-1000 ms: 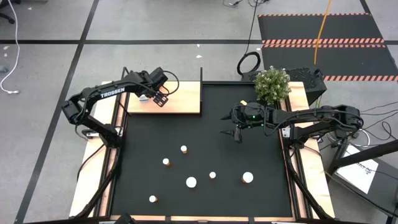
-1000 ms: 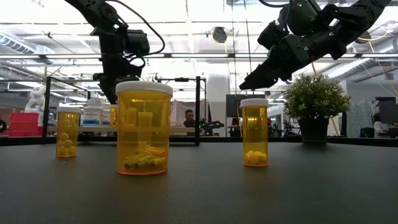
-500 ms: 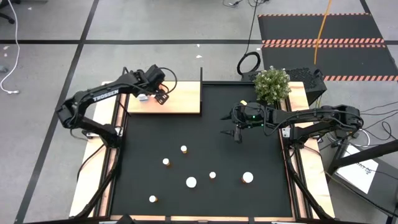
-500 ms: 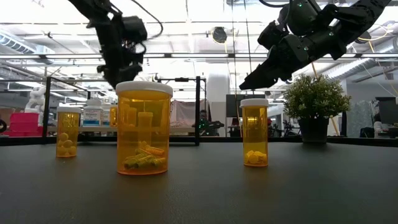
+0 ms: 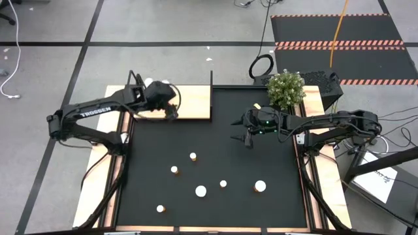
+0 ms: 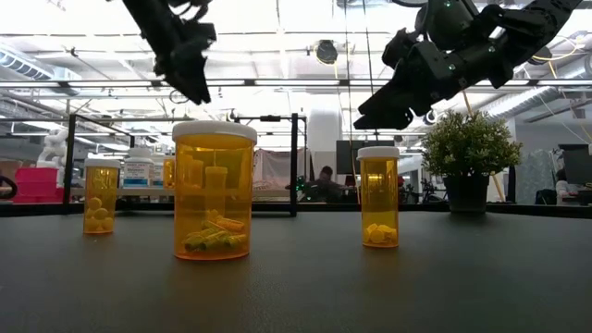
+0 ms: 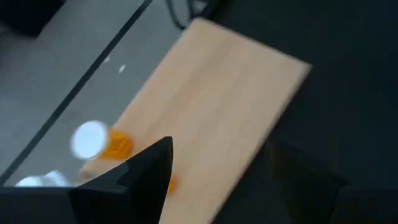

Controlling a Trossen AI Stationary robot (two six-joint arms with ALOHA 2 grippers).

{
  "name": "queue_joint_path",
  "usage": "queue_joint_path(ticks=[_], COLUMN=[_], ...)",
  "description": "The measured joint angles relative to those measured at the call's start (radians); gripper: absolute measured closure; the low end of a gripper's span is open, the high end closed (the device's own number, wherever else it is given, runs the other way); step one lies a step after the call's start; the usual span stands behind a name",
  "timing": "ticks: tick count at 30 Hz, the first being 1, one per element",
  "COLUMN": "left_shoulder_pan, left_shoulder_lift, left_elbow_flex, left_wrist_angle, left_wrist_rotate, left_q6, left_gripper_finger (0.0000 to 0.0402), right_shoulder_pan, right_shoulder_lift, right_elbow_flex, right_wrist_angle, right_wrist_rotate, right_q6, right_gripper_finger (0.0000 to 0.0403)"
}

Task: Pick and place medicine bottles onto shelf by color
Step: Put the small orange pill bottle on the shelf

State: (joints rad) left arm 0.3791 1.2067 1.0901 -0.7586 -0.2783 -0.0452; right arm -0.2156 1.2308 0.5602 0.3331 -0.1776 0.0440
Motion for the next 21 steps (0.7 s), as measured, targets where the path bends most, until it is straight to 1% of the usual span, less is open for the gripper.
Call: queue_joint_path(ticks=[5,8,12,17,21], left_shoulder_pan=[-0.141,-0.217,-0.307,-0.419,-0.500], left_shoulder_lift=[-0.027,-0.030,-0.029,-0.029,-0.029], left_elbow_flex=[0.000,0.000,0.000,0.000,0.000], left_wrist_angle=[-0.002,0.007,0.008,0.054,0.083], left_wrist_rotate=[0.000,0.000,0.000,-0.008,-0.011], left_q6=[-0.002,-0.010,-0.036,-0.073,-0.079], left_gripper_finger=[0.0142,0.0142,0.0142,0.0142,0.0142], right_shoulder_pan=[0.028,0.037,0.041,0.044,0.070], right_shoulder_lift=[0.000,0.000,0.000,0.000,0.000], right_elbow_flex=[0.000,0.000,0.000,0.000,0.000], right_wrist_angle=[0.000,0.007,0.022,0.043,0.044], right_wrist_rotate=[0.092,0.128,0.129,0.129,0.131], right_q6=[-0.001,-0.001,0.034,0.106,0.128], right_gripper_finger=[0.0101,0.0101,0.0101,0.0101,0.0101])
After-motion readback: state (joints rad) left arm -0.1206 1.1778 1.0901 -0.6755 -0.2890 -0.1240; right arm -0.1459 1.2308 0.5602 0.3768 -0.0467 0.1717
